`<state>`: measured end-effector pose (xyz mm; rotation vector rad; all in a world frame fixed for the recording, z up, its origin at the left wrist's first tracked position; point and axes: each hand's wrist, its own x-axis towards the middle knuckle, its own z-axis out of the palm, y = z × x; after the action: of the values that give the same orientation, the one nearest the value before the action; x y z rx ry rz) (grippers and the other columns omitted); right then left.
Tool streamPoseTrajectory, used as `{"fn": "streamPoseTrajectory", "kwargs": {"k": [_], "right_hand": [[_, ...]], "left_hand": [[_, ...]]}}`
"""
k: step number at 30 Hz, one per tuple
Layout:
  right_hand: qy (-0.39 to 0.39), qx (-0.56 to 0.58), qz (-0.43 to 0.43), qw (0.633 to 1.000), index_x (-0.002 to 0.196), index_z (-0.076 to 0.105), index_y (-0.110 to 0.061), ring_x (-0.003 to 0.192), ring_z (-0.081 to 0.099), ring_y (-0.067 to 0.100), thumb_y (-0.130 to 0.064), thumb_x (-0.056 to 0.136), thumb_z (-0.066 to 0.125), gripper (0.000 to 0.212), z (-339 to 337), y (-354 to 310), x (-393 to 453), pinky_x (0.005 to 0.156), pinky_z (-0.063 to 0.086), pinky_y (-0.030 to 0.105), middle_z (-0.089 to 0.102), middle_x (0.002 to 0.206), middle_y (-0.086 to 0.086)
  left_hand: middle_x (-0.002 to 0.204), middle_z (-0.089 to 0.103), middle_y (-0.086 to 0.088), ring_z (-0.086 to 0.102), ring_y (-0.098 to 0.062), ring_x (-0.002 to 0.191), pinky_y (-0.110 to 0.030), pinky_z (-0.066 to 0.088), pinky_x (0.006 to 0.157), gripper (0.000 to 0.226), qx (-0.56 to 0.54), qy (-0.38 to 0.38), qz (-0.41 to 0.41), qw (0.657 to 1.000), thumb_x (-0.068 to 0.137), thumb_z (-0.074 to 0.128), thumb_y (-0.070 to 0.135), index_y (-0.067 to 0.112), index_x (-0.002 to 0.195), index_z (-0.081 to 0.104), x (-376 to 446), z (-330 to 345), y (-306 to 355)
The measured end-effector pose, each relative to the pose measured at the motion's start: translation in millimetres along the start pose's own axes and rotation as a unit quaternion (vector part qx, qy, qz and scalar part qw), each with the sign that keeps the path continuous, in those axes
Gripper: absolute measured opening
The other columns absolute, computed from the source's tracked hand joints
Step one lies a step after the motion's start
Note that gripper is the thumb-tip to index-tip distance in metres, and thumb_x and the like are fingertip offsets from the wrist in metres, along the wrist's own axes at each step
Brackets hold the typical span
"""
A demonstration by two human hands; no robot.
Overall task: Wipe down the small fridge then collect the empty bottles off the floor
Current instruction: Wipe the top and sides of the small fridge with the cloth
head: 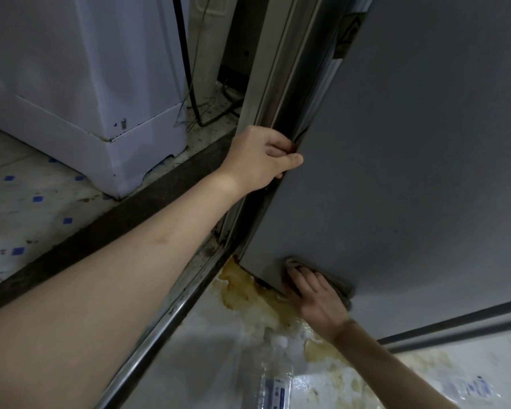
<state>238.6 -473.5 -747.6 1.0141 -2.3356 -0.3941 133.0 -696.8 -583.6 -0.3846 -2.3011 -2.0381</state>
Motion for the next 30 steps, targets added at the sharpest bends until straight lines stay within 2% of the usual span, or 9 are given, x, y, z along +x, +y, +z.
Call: {"fn": "streamPoseTrajectory", "kwargs": {"k": [4, 8, 14, 16, 18, 22, 24, 26, 30], "right_hand": [[-0.007, -0.01, 0.062, 0.998, 0.106, 0.061, -0.01, 0.076, 0.046, 0.03, -0.004, 0.089, 0.037, 0.03, -6.0, -1.5, -3.3, 0.059, 0.049, 0.038, 0.051, 0.095, 0.014], [-0.015, -0.028, 0.148, 0.988, 0.093, 0.051, -0.014, 0.053, 0.055, 0.025, -0.005, 0.073, 0.048, 0.022, -17.6, -0.2, -11.8, 0.038, 0.042, 0.028, 0.059, 0.071, 0.007], [-0.051, 0.105, 0.346, 0.931, 0.091, 0.052, -0.013, 0.051, 0.054, 0.031, 0.001, 0.056, 0.08, 0.047, -17.3, -16.3, -17.5, 0.039, 0.041, 0.03, 0.057, 0.081, 0.012], [-0.037, 0.238, 0.471, 0.849, 0.094, 0.054, -0.011, 0.061, 0.055, 0.03, 0.001, 0.062, 0.075, 0.041, -23.2, -29.5, -9.1, 0.049, 0.042, 0.03, 0.054, 0.091, 0.009], [-0.009, 0.352, 0.606, 0.713, 0.091, 0.051, -0.015, 0.068, 0.058, 0.025, -0.001, 0.069, 0.068, 0.03, -22.2, -45.5, 3.5, 0.057, 0.048, 0.035, 0.056, 0.089, 0.006], [0.079, 0.543, 0.757, 0.355, 0.077, 0.047, -0.008, 0.068, 0.052, 0.022, 0.013, 0.076, 0.058, 0.024, 0.7, -60.5, 42.0, 0.073, 0.046, 0.036, 0.053, 0.072, 0.011], [0.07, 0.626, 0.757, 0.176, 0.091, 0.052, -0.002, 0.073, 0.054, 0.025, 0.015, 0.084, 0.051, 0.019, 11.7, -59.3, 58.8, 0.065, 0.05, 0.034, 0.056, 0.081, 0.015], [0.066, 0.67, 0.734, 0.09, 0.116, 0.05, 0.001, 0.074, 0.056, 0.024, 0.01, 0.091, 0.046, 0.028, 15.4, -56.8, 73.0, 0.048, 0.052, 0.028, 0.058, 0.093, 0.015], [0.04, 0.694, 0.717, 0.049, 0.116, 0.048, -0.007, 0.074, 0.055, 0.023, -0.002, 0.098, 0.036, 0.022, 20.3, -54.9, 89.2, 0.039, 0.051, 0.024, 0.057, 0.095, 0.013]], "left_hand": [[0.085, 0.072, -0.003, 0.071, -0.021, 0.084, -0.041, 0.06, 0.075, 0.013, 0.002, -0.002, -0.003, 1.0, 0.078, 0.076, 0.021, 0.02, 0.089, 0.068, -0.4, -1.1, 0.8], [0.085, 0.072, -0.003, 0.071, -0.022, 0.084, -0.041, 0.06, 0.075, 0.012, 0.005, -0.003, -0.003, 1.0, 0.078, 0.076, 0.021, 0.022, 0.086, 0.067, -1.4, -1.1, 2.8], [0.089, 0.071, -0.004, 0.07, -0.023, 0.087, -0.037, 0.06, 0.074, 0.016, -0.001, -0.002, -0.007, 1.0, 0.079, 0.075, 0.02, 0.015, 0.092, 0.067, -2.5, -0.8, 4.7], [0.089, 0.071, -0.004, 0.07, -0.021, 0.087, -0.033, 0.06, 0.074, 0.018, -0.002, -0.005, -0.006, 1.0, 0.08, 0.074, 0.019, 0.013, 0.095, 0.068, -2.8, -0.6, 5.1], [0.086, 0.071, -0.001, 0.07, -0.019, 0.085, -0.031, 0.06, 0.073, 0.016, -0.003, -0.003, -0.009, 1.0, 0.08, 0.074, 0.019, 0.015, 0.093, 0.067, -2.9, -0.3, 5.4], [0.083, 0.069, 0.002, 0.07, -0.017, 0.083, -0.027, 0.059, 0.071, 0.016, -0.006, 0.0, -0.007, 1.0, 0.08, 0.074, 0.019, 0.017, 0.092, 0.064, -3.6, 1.3, 5.8], [0.084, 0.069, 0.001, 0.07, -0.016, 0.083, -0.026, 0.059, 0.07, 0.018, -0.01, 0.004, -0.007, 1.0, 0.08, 0.073, 0.019, 0.015, 0.095, 0.064, -3.5, 1.5, 5.6], [0.085, 0.068, 0.001, 0.069, -0.015, 0.083, -0.025, 0.059, 0.069, 0.019, -0.011, 0.005, -0.006, 1.0, 0.08, 0.073, 0.019, 0.014, 0.096, 0.064, -3.7, 1.5, 5.5], [0.082, 0.067, 0.003, 0.067, -0.008, 0.077, -0.024, 0.059, 0.067, 0.017, -0.011, 0.009, 0.001, 1.0, 0.081, 0.073, 0.017, 0.015, 0.095, 0.063, -4.1, 1.7, 5.2]]}}
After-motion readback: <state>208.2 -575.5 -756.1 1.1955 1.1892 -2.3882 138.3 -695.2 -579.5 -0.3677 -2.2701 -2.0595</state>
